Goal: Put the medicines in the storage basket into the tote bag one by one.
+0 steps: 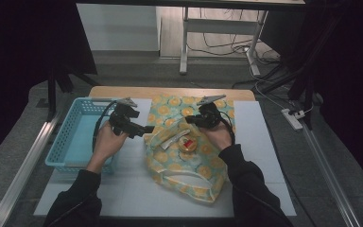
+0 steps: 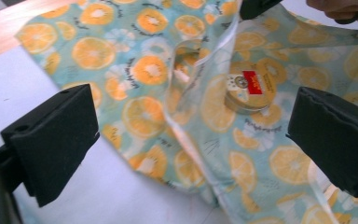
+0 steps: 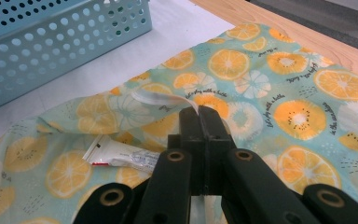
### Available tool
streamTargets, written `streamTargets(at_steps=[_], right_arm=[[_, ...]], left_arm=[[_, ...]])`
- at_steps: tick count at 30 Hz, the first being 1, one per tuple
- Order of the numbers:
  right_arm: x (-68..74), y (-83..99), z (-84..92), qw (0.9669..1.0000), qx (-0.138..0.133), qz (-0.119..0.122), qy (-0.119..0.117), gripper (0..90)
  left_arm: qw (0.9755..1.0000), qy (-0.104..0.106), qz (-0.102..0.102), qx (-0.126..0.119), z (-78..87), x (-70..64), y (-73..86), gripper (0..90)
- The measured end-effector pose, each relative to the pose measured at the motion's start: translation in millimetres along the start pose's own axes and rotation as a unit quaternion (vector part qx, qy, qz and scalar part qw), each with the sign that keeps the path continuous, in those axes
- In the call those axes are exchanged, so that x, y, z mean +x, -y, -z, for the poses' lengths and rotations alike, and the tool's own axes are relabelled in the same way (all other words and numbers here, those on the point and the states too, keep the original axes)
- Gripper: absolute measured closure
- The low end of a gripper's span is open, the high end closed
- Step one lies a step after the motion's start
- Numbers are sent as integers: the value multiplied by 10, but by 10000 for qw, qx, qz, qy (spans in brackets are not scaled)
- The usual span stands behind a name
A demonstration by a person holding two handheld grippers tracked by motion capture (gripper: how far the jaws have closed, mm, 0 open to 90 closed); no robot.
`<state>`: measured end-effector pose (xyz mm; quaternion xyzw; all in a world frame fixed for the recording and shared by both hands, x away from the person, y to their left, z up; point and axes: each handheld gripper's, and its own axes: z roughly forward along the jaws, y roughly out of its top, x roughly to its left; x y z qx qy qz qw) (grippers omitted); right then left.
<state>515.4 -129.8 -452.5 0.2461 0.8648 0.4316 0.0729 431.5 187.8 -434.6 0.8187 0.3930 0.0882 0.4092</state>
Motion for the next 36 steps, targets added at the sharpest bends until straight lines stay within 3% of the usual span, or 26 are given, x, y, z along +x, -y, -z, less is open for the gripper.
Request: streamTargets(at_steps=[7, 23, 30, 36], right_arm=[[-1, 6, 2, 10000, -5, -24, -19, 900], [2, 14, 10, 10000, -16, -36, -56, 900], [-7, 31, 15, 10000, -14, -57, -77, 900], [-15, 43, 12, 9999, -10, -63, -78, 900]], left_arm=[[9998, -188, 23, -25, 130, 117, 86, 3], [9976, -570, 399, -34, 344, 517, 262, 6], [9928, -1118, 432, 30, 417, 664, 306, 6], [9883, -1357, 666, 226, 396, 830, 366, 4]])
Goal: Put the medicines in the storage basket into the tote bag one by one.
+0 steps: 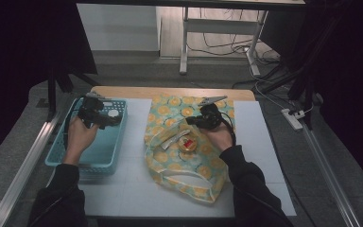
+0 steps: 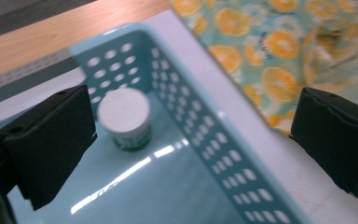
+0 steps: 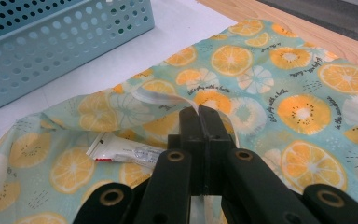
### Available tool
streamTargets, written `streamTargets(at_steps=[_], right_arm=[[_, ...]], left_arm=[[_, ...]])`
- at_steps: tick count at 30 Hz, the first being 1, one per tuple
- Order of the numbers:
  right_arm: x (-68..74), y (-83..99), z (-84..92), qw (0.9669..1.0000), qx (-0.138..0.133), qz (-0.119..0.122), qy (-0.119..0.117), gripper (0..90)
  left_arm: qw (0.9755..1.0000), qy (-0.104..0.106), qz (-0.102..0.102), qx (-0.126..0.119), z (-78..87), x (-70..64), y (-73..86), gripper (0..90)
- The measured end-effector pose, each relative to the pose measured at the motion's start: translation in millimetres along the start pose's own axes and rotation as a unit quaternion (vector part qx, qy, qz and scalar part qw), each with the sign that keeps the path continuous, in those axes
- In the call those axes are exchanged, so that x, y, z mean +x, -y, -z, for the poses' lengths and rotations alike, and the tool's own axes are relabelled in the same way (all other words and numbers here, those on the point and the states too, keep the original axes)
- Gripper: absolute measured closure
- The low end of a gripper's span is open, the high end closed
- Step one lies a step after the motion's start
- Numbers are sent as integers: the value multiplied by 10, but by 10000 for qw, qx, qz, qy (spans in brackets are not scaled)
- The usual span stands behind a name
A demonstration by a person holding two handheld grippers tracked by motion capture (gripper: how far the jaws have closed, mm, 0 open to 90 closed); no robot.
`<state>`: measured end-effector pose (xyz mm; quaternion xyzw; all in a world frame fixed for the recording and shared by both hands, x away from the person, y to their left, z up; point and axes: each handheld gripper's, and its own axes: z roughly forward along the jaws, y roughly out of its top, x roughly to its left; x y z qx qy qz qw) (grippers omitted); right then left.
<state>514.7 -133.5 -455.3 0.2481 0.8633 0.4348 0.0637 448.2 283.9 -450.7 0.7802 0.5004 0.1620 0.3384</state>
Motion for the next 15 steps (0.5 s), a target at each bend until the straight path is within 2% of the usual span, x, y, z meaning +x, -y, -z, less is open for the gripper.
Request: streamTargets(at_steps=[7, 11, 15], right_arm=[[6, 0, -9, 10000, 21, 4, -4, 900], [6, 1, -8, 10000, 28, 10, -6, 900], [2, 1, -2, 10000, 28, 21, -3, 900]], left_arm=[[9990, -234, 201, 309, -160, 130, -6, 7], [9984, -200, 296, 435, -263, 204, -5, 14], [9974, -264, 306, 594, -355, 261, -18, 14]])
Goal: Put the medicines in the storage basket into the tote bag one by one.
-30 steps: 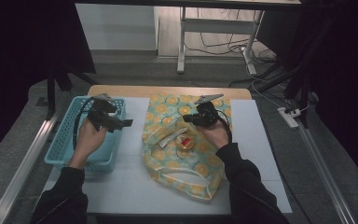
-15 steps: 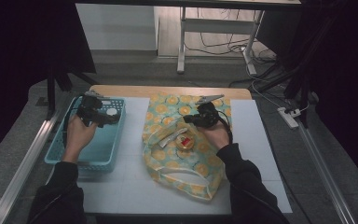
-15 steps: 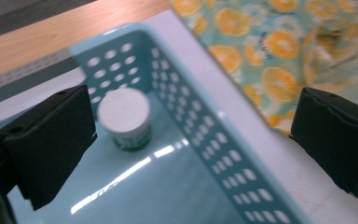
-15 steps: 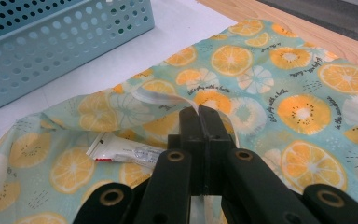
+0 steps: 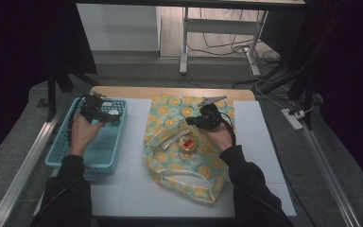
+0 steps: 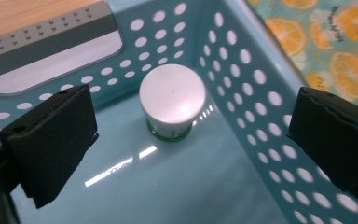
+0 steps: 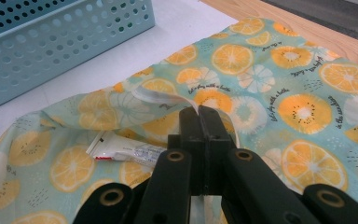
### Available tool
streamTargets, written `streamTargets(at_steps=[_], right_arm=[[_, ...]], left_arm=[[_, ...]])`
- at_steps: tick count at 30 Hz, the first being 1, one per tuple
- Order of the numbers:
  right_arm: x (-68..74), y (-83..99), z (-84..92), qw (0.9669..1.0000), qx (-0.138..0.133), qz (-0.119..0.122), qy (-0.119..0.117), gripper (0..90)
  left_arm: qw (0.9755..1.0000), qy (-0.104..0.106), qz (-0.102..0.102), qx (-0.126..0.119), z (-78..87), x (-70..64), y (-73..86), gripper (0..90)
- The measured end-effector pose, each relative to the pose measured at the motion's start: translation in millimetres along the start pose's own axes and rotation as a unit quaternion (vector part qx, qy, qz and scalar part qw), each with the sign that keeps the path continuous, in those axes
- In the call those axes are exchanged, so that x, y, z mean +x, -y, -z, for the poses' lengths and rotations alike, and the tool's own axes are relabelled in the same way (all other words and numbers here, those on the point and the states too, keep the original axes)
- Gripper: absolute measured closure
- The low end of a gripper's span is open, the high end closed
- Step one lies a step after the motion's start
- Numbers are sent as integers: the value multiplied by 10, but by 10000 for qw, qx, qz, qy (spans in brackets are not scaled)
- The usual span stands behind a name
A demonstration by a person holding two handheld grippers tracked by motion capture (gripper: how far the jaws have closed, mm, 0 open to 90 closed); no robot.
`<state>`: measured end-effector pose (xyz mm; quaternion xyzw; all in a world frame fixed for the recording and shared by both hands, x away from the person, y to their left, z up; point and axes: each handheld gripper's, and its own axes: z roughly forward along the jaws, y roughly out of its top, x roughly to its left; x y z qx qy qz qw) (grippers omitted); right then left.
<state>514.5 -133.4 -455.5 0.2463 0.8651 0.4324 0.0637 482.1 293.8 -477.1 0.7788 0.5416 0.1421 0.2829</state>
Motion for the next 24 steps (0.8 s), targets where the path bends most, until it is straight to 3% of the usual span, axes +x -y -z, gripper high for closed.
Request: streamTargets(at_steps=[11, 13, 17, 19, 22, 24], right_arm=[[8, -9, -1, 10000, 4, 10, 1, 900], [9, -9, 2, 10000, 3, 11, 1, 900], [13, -7, 8, 10000, 7, 15, 2, 900], [14, -8, 10, 10000, 7, 22, 4, 900], [18, -10, 9, 10000, 12, 25, 2, 900], [24, -11, 5, 10000, 23, 33, -4, 900]], left_arm=[[9995, -53, 55, 293, -231, 62, -73, 30], [9993, -148, 34, 349, -271, 52, -81, 58], [9975, -376, -64, 596, -339, 45, -87, 163], [9975, -377, -56, 601, -344, 46, -91, 241], [9976, -206, -99, 656, -341, 50, -100, 391], [9973, -193, -92, 707, -352, 49, -104, 431]])
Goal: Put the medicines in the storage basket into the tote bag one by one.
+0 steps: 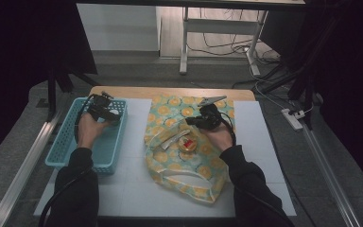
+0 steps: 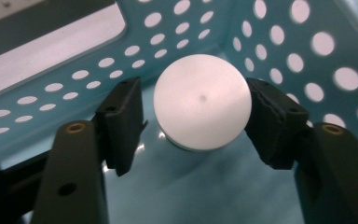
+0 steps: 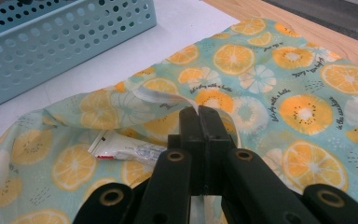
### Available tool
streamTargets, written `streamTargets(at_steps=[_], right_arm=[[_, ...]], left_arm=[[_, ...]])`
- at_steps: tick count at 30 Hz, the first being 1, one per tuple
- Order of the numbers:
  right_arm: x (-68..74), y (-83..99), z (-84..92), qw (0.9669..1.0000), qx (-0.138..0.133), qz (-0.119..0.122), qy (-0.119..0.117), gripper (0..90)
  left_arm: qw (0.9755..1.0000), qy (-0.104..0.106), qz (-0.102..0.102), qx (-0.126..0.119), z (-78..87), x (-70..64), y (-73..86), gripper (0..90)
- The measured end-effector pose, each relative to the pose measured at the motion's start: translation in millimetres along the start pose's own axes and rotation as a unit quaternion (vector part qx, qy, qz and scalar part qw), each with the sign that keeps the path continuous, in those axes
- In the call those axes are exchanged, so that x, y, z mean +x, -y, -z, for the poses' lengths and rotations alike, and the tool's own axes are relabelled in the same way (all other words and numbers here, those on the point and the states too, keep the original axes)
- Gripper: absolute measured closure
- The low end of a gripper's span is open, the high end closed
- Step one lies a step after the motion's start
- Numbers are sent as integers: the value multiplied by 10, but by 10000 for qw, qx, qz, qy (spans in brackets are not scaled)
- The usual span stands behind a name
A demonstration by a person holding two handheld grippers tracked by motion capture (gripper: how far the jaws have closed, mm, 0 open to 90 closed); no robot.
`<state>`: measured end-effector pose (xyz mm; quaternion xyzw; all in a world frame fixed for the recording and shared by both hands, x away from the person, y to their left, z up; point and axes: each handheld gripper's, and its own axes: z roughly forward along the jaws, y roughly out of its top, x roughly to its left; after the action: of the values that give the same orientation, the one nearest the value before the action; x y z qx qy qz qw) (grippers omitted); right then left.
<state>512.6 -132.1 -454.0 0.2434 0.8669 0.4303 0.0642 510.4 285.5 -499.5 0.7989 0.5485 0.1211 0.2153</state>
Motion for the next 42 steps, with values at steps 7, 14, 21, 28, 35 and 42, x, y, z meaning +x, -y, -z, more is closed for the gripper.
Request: streamTargets(at_steps=[7, 14, 21, 28, 35, 42], right_arm=[[-2, 7, 3, 10000, -19, -6, -18, 900], [-12, 13, 18, 10000, -35, -31, -7, 900], [-20, 1, 28, 10000, -70, -44, -9, 900], [-17, -12, 38, 9999, -96, -45, -4, 900], [-23, -18, 58, 9999, -119, -49, 5, 900], [-23, -20, 65, 9999, -122, -42, 25, 900]], left_arm=[[10000, -28, -37, -16, 39, -34, -4, 507], [9996, 113, 109, -230, 166, -10, 20, 509], [9992, 174, 3, -363, 356, -53, 14, 509], [9980, 303, -169, -526, 588, -172, -20, 509], [9963, 407, -276, -698, 783, -262, -44, 509], [9941, 578, -495, -778, 901, -366, -14, 509]])
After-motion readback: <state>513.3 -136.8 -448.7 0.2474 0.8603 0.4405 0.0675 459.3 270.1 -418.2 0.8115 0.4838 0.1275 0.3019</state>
